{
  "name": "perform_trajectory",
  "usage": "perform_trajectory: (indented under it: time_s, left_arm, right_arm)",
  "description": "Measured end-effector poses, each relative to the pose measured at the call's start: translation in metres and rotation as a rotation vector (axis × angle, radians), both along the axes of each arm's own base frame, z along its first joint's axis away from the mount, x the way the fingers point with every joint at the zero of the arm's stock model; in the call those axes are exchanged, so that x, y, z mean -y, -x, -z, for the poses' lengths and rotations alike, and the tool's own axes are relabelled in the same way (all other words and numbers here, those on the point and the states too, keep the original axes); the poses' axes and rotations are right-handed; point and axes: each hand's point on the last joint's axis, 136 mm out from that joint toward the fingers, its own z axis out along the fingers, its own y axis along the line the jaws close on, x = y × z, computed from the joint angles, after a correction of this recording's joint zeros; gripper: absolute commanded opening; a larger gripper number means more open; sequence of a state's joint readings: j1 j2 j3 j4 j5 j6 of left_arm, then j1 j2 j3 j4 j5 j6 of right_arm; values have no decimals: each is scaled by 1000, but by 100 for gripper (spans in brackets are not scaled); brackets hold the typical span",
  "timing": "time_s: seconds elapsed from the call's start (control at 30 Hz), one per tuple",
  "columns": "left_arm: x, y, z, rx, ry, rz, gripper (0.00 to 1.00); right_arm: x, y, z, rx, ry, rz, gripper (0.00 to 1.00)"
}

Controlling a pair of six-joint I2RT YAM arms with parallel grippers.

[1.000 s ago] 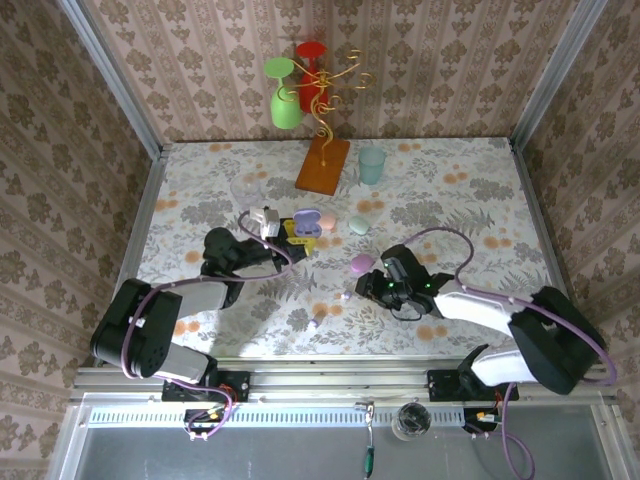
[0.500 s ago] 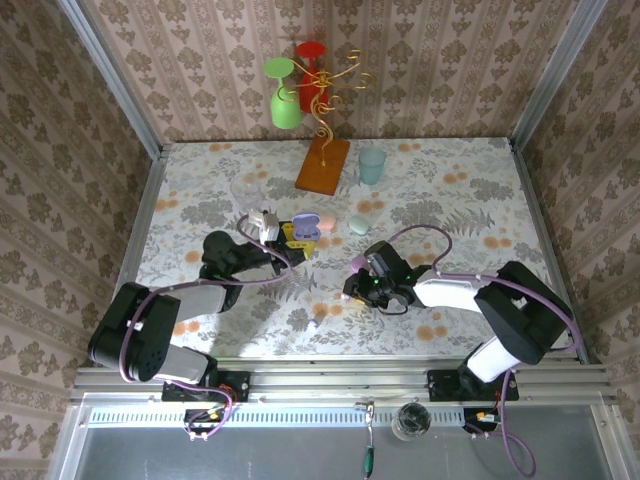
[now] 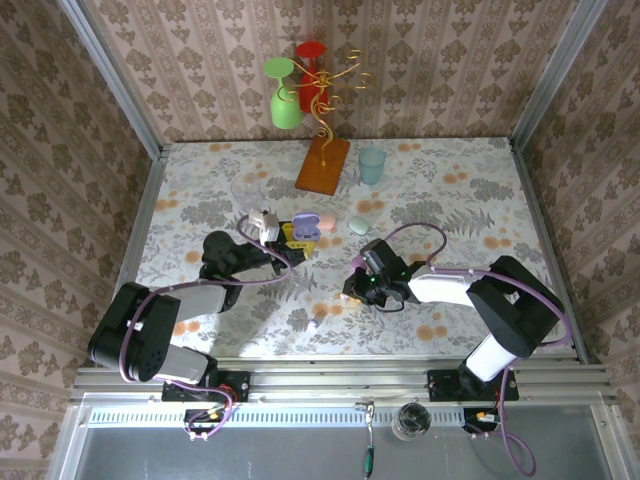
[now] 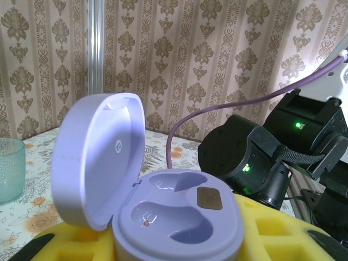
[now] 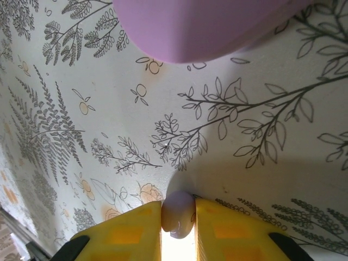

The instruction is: Insert the wireless bluetooth earbuds into the charging case

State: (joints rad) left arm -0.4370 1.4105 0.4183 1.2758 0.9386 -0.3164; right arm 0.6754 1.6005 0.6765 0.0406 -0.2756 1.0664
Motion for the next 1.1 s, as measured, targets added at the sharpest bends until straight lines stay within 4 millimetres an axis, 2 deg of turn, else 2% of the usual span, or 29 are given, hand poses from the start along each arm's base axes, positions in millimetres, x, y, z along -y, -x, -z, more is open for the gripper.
perform_trajectory:
  time_s: [0.17,0.4,0.6,0.9,1.1]
  left_arm:
    - [0,0,1,23,-7,-2,34]
    - [1,0,10,50,-28,-5,33]
    - [1,3,15,103,-47,-12,33]
    - [12,9,34,149,-88,-6,33]
    - [19,12,43,179,-119,-10,33]
  right_arm:
    - [13,-4,-12,72,88,-40,21]
    - [35,-19,-54,280,256,-142,21]
    - [51,-25,-94,432,372,-230,20]
    - [57,-24,-144,626,409,-334,20]
    - [48,-20,-180,744,387,-391,20]
